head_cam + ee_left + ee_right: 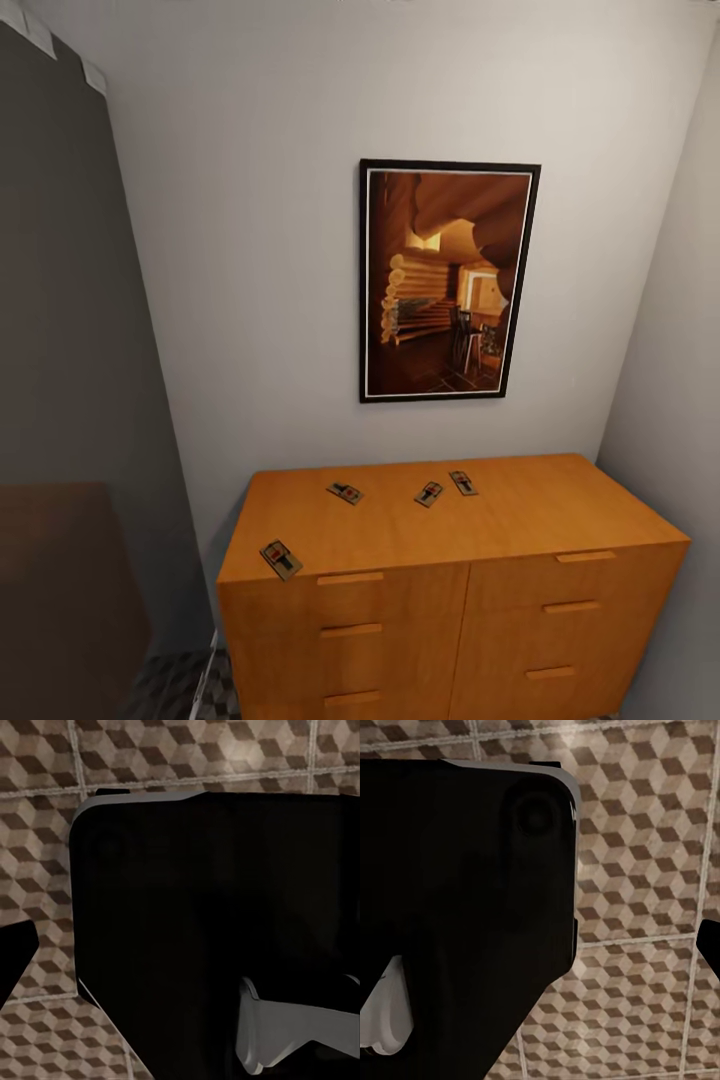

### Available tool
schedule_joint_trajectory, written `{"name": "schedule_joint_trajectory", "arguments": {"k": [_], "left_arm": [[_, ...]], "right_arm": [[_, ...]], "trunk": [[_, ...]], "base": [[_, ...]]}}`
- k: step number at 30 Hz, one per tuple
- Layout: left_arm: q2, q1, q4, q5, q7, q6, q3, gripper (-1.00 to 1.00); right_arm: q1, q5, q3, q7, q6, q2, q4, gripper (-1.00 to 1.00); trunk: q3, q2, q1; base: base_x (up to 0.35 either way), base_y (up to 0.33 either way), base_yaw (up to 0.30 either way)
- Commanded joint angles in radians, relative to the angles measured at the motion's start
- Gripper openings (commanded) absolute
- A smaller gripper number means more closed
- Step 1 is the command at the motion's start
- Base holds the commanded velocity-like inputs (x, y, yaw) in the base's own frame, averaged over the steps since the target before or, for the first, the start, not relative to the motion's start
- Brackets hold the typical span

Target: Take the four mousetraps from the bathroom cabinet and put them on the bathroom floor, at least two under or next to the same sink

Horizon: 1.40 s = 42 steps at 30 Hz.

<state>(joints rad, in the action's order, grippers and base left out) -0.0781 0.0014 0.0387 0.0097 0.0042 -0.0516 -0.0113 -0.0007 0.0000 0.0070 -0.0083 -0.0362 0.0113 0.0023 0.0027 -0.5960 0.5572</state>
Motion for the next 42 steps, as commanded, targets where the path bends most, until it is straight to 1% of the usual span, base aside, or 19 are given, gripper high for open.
{"name": "schedule_joint_trajectory", "arguments": {"k": [1,28,42], "left_arm": [[0.0,0.0,0.0,0.001,0.0,-0.003,-0.001,1.0],[0.001,0.0,0.0,0.001,0.0,-0.002,-0.001,1.0],[0.002,0.0,0.0,0.001,0.0,-0.002,-0.001,1.0]], "right_arm": [[0.0,0.0,0.001,-0.001,-0.003,0.0,0.001,1.0],[0.0,0.004,0.002,-0.001,-0.004,-0.001,0.001,1.0],[0.0,0.009,0.002,0.0,-0.005,0.001,0.001,1.0]], "trunk": [[0.003,0.007,-0.004],[0.088,0.196,-0.107],[0.088,0.196,-0.107]], "base": [[0.0,0.0,0.0],[0.0,0.0,0.0],[0.0,0.0,0.0]]}}
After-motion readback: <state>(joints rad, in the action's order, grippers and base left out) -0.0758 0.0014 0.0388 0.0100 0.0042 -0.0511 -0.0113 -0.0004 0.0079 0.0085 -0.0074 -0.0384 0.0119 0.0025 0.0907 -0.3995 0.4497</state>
